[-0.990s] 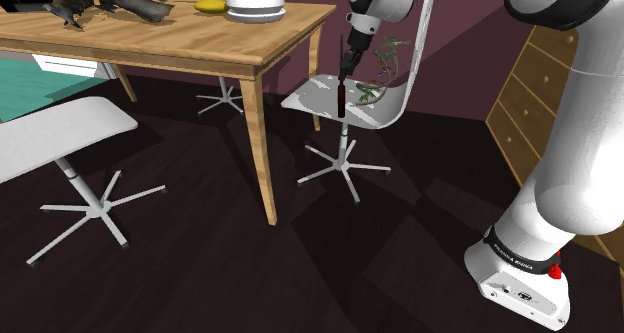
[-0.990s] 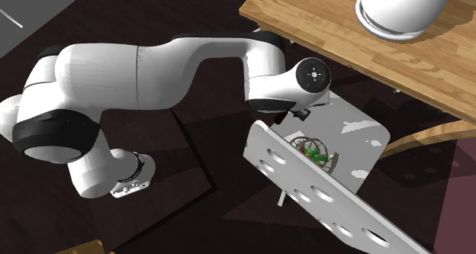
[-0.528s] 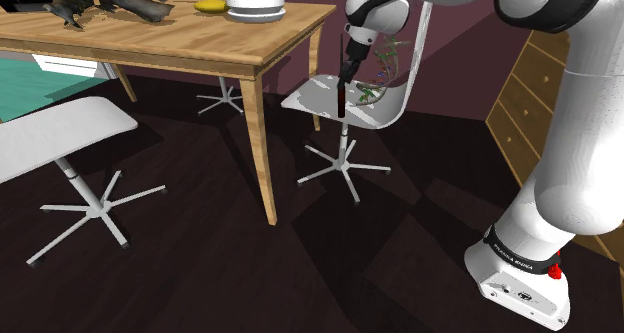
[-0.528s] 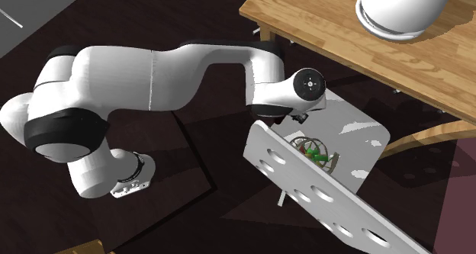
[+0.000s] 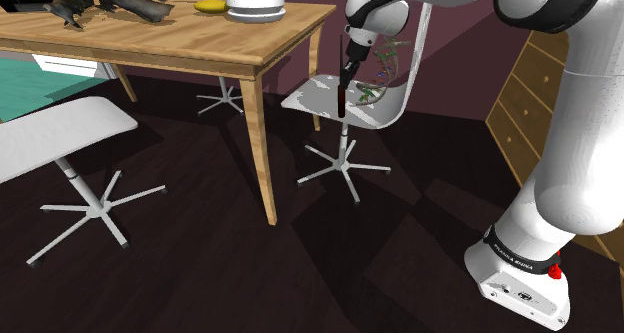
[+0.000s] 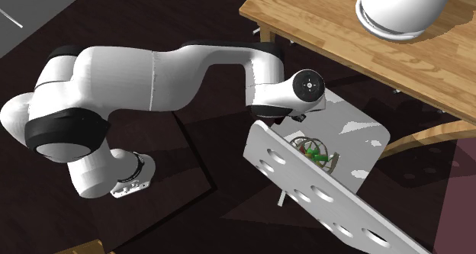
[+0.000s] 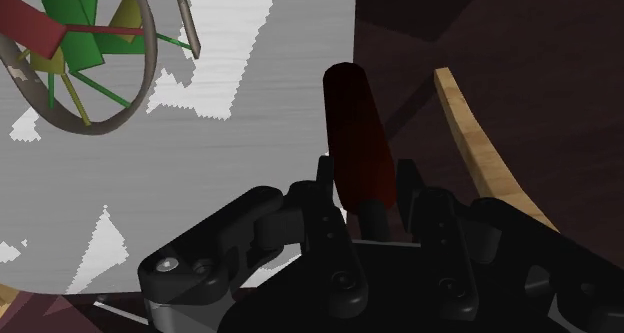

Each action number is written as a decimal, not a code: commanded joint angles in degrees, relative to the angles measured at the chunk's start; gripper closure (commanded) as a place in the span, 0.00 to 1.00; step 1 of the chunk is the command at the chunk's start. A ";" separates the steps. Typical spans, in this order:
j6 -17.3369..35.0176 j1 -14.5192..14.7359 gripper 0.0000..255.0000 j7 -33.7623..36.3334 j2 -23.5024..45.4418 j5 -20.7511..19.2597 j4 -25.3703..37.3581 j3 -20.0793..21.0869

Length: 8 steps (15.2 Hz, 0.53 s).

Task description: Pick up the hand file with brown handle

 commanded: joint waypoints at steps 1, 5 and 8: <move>-0.01 0.00 1.00 0.00 0.02 -0.01 -0.04 0.00; -1.19 0.01 1.00 0.47 -0.34 -0.39 0.86 -0.13; -3.11 0.05 1.00 1.24 -1.02 -1.04 2.24 -0.32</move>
